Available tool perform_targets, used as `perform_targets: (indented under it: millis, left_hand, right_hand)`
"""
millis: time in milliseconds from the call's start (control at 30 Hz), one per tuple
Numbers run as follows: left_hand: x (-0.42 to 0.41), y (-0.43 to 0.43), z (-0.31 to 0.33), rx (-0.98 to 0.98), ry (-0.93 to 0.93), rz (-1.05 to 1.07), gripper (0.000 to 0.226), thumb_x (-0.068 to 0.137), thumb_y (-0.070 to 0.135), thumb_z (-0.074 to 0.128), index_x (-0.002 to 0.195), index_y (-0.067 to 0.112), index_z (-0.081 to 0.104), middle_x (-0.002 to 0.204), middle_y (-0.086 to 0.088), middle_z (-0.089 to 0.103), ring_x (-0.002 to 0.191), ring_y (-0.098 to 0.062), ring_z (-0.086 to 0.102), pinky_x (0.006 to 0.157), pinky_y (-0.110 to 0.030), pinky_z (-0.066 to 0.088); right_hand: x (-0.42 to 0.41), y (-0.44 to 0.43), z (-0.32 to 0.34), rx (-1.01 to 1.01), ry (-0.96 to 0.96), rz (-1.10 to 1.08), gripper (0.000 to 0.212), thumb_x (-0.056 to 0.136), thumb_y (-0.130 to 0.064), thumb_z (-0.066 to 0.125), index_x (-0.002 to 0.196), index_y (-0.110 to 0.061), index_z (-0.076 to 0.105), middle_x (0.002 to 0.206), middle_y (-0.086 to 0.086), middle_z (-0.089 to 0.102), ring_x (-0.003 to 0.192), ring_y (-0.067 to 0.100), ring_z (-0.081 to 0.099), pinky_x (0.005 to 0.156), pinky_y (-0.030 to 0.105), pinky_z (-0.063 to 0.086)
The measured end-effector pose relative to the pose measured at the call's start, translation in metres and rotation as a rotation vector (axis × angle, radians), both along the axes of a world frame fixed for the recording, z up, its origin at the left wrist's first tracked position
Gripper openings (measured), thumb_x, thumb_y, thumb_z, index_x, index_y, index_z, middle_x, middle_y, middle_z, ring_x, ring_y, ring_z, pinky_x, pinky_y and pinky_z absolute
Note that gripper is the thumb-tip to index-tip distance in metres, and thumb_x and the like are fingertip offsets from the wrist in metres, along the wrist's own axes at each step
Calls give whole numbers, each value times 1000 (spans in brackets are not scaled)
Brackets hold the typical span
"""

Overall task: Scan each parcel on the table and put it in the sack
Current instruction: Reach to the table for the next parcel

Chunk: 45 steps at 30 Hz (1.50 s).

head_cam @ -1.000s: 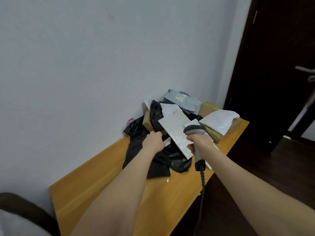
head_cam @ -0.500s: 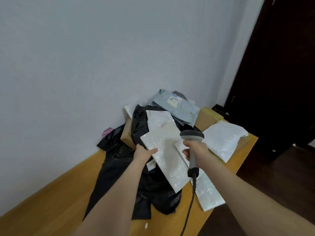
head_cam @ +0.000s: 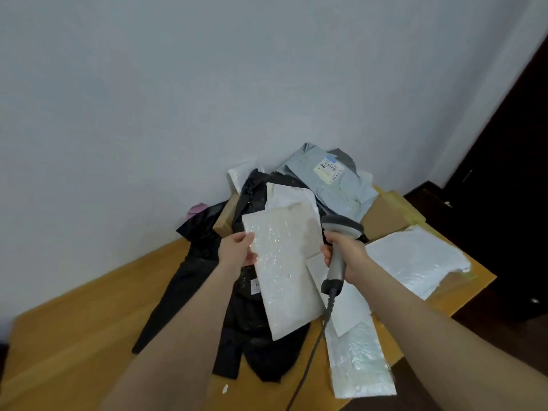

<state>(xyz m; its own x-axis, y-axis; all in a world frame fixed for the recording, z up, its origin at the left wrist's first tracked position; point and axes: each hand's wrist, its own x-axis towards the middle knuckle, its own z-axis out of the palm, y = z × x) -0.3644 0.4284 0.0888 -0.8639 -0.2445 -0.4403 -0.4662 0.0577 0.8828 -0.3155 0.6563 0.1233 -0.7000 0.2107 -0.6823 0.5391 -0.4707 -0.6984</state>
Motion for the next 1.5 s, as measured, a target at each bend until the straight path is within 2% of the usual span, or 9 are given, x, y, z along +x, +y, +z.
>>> perform_targets:
  millis: [200,367,467,633,800,1000,1167,1300,1500]
  left_hand:
    - [24,-28,77,68,144,-84,25,94,30,60,103,8,66,80,-6,74,72,-21,72,62,-28,57]
    - [63,-58,116,164,140,-79,47,93,51,49,94,8,69,87,-19,73,87,-27,72,73,-34,60]
    - [87,-77,126,184,83,-92,36,98,37,51,104,6,69,83,-17,70,86,-28,71,74,-35,59]
    - [129,-113,130,162,-79,-219,10,80,17,73,86,9,73,96,-11,72,90,-21,70,76,-31,57]
    - [150,-140,121,-40,-126,-50,44,82,19,75,119,12,52,110,-7,68,92,-24,70,71,-34,57]
    - [150,-154,122,-105,-19,35,35,90,23,67,121,9,61,93,1,71,80,-15,69,61,-26,52]
    - [146,-174,118,-295,62,83,26,93,11,58,118,11,64,109,-11,69,82,-19,65,74,-34,53]
    - [138,-189,134,-673,128,-124,25,94,14,57,118,11,67,111,-9,68,97,-21,62,90,-33,47]
    - [125,-185,168,-655,177,-479,23,95,10,56,115,9,67,96,-5,64,86,-13,57,80,-23,44]
  right_hand:
    - [-8,17,27,-123,-9,86,36,87,-29,72,109,-7,55,84,16,68,66,22,64,59,33,52]
    - [-2,10,46,-193,3,245,52,78,-48,76,106,-10,55,89,22,73,76,25,73,57,33,56]
    - [7,-3,55,-204,13,340,39,82,-35,77,103,-12,55,76,17,74,62,23,73,49,29,54]
    - [22,-32,62,-18,16,452,20,81,-3,70,98,-9,62,80,12,67,64,25,63,50,30,52]
    - [39,-64,65,79,126,414,19,76,13,64,80,-6,60,68,13,59,57,26,55,59,36,53]
    - [51,-100,69,132,254,463,19,76,15,65,82,-2,61,72,14,63,61,25,59,59,35,53]
    - [55,-115,59,167,295,402,16,79,8,71,85,-4,61,74,13,61,64,23,57,70,37,53]
    - [48,-122,61,236,340,324,17,81,1,74,83,-8,60,75,6,61,66,16,57,69,33,54]
    - [40,-130,60,138,313,315,19,76,-5,79,87,-6,65,76,10,68,66,20,62,66,35,56]
